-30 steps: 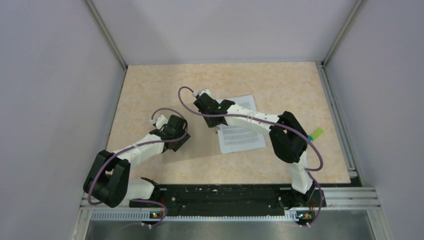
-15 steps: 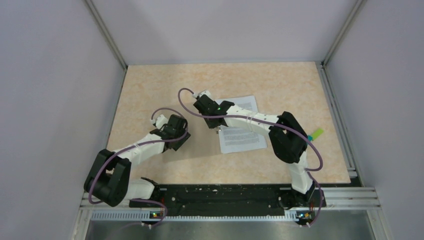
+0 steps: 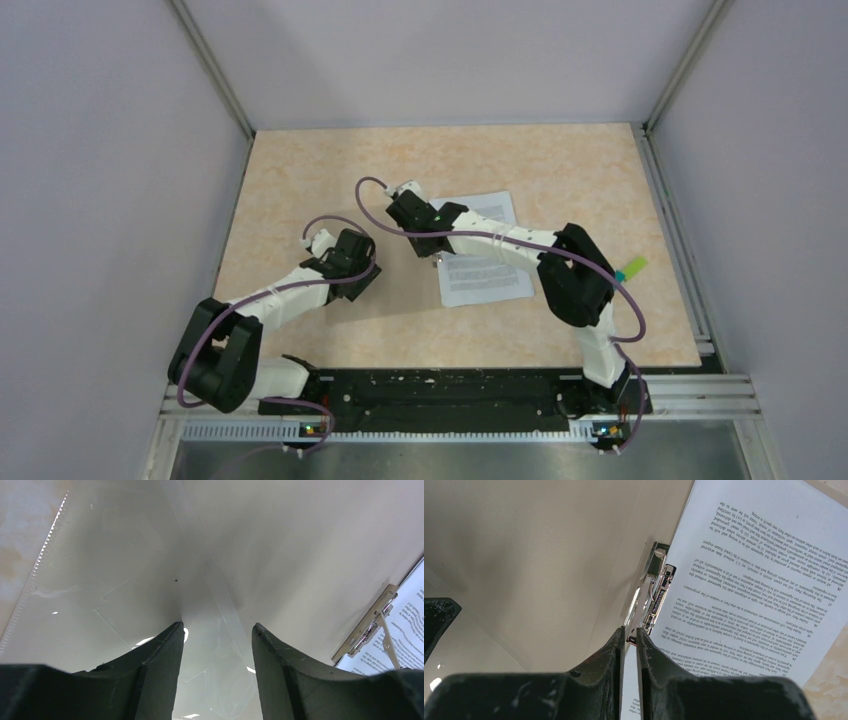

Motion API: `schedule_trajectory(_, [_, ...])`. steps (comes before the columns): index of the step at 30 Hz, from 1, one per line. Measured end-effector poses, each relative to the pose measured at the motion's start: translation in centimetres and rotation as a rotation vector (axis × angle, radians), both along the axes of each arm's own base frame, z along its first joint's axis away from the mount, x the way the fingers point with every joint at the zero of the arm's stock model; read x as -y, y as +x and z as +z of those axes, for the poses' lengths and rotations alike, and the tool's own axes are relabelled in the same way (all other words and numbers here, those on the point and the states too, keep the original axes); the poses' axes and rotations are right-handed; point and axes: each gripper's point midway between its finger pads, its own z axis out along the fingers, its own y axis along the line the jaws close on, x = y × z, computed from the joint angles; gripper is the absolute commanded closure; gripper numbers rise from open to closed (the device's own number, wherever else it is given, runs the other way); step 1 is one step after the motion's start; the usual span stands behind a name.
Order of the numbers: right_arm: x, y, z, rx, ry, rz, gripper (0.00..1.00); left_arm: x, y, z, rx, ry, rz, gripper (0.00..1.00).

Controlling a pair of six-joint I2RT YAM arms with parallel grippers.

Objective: Put the files into the folder

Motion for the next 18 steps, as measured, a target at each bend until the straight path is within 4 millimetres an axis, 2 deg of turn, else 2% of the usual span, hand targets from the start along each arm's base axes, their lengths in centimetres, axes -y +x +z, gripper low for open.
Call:
schedule_trajectory(7, [0.02,-0.02,0.02,0.004,-0.005,-0.001,0.87,0.00,0.00,0.00,0.000,0.000,0.000,0.42])
schedule_trajectory(16, [0.36,-0.11,-0.24,0.005,-0.016,-0.005,1.00,0.09,0.18,0.00,0.005,-0.004,0.004,0.43])
schedule_trajectory(18, [0.57,-0.33,-0.50,0.002,-0.020,-0.005,1.00,0.09,0.28,-0.06,0.006,-0.006,0.010,0.44])
